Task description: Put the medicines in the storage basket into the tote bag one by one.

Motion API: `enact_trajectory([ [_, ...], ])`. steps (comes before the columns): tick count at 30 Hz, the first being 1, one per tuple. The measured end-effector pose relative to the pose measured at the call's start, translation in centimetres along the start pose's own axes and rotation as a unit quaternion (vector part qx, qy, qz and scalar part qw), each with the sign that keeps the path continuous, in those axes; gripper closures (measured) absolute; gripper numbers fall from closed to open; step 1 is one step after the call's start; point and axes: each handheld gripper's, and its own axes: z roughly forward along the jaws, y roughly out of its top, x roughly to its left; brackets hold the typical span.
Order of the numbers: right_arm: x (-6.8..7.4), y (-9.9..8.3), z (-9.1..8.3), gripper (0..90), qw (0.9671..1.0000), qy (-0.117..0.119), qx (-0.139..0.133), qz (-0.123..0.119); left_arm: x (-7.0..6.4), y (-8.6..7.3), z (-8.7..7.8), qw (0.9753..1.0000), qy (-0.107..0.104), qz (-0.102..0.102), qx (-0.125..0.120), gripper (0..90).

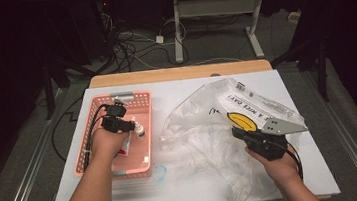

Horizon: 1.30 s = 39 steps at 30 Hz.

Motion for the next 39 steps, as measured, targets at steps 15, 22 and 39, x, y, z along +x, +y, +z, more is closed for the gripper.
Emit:
enact_trajectory([
  [15, 0.0, 0.2, -0.2, 90.0, 1.0000, -0.002, -0.008, -0.002, -0.3, -1.0, -2.0, 0.9971, -0.006, 0.009, -0.076, 66.4],
  [22, 0.0, 0.2, -0.3, 90.0, 0.9999, 0.001, -0.011, -0.001, -0.6, -1.7, -2.9, 0.9932, -0.012, 0.018, -0.115, 66.4],
  [39, 0.2, 0.2, -0.2, 90.0, 0.9999, 0.002, -0.012, -0.007, -0.9, -4.1, -5.6, 0.9778, -0.025, 0.025, -0.207, 66.4],
])
